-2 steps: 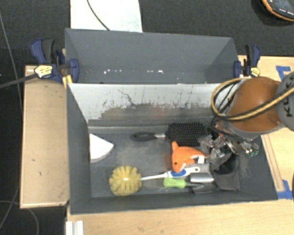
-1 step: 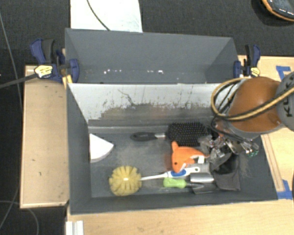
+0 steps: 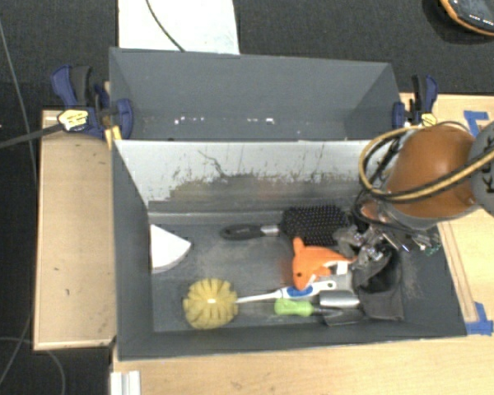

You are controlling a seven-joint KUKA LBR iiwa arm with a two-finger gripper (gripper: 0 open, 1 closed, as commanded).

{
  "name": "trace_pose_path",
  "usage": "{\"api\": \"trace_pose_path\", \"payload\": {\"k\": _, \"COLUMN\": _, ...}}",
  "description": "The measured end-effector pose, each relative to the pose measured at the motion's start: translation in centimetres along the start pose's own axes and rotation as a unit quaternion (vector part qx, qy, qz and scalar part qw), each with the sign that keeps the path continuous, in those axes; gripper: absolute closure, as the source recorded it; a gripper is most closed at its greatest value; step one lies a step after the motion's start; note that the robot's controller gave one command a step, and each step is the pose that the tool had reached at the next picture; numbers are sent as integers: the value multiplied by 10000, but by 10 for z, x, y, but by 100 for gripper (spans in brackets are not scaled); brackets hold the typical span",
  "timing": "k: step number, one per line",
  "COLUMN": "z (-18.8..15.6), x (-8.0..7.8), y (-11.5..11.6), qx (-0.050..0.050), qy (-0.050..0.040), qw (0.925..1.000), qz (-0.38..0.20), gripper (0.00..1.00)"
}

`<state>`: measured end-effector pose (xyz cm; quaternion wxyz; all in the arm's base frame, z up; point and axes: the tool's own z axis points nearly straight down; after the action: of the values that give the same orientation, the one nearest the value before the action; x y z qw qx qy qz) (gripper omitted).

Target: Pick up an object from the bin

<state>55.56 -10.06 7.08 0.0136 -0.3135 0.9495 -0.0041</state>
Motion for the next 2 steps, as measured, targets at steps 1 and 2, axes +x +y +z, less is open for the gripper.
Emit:
{"api": "trace_pose_path", "payload": {"k": 1, "z": -6, "x": 41, "y": 43, "qx": 0, "qy": 15, "qw": 9740, "qz": 2265, "gripper": 100}}
{"api": "trace_pose_path", "payload": {"k": 2, "z": -6, "x": 41, "y": 43, "qx": 1, "qy": 14, "qw": 9743, "qz": 2254, "gripper": 100}}
